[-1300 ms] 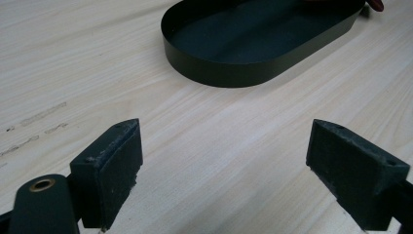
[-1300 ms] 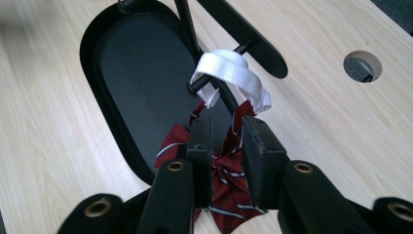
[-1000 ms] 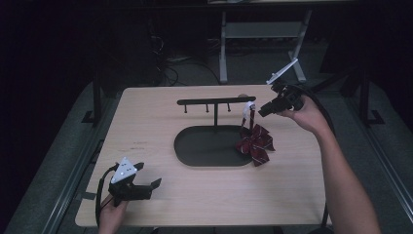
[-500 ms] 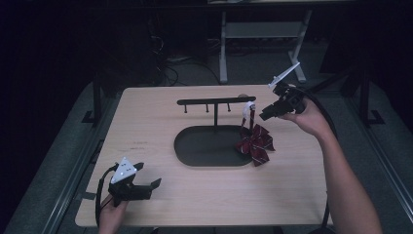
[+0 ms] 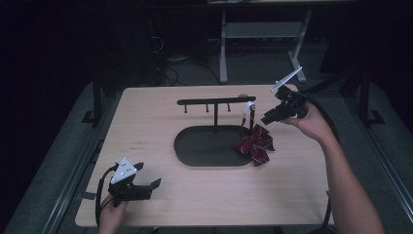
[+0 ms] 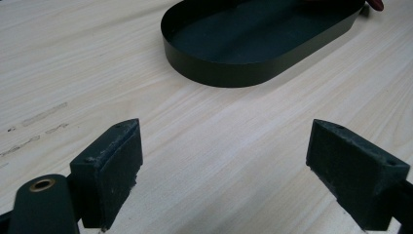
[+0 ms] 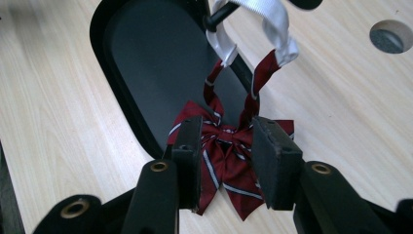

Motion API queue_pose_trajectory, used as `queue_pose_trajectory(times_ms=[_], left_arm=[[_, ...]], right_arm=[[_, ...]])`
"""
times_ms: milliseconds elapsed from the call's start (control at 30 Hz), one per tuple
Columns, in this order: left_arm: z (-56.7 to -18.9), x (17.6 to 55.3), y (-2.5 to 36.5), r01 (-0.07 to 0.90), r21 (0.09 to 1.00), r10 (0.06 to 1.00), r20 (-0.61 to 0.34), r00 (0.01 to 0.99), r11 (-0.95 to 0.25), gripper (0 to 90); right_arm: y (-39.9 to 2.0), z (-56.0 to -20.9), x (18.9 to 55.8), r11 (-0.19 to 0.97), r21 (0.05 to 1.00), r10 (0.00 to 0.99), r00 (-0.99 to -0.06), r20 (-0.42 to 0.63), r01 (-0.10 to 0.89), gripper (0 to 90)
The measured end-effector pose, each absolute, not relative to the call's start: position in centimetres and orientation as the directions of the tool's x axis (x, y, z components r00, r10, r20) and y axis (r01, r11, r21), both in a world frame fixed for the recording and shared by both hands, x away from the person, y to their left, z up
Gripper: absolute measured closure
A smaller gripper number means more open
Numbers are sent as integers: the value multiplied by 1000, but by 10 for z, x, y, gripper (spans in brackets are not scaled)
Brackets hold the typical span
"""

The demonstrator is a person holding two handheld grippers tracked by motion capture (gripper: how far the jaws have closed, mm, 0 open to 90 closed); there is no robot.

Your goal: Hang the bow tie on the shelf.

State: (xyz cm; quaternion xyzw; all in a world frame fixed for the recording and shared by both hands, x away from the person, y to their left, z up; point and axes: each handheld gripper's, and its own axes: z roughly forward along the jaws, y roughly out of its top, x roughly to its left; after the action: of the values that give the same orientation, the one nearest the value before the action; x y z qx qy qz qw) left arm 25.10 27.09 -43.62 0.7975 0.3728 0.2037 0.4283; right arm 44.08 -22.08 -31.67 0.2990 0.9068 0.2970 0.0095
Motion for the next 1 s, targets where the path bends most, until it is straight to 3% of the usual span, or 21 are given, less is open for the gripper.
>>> queue_pose_trajectory(times_ms=[1000], left_arm=[[-437,251,271,422,833,771,9,637,-358,130]], right_arm=[[-233,-347,422,630,539,549,-812,199,559,555]])
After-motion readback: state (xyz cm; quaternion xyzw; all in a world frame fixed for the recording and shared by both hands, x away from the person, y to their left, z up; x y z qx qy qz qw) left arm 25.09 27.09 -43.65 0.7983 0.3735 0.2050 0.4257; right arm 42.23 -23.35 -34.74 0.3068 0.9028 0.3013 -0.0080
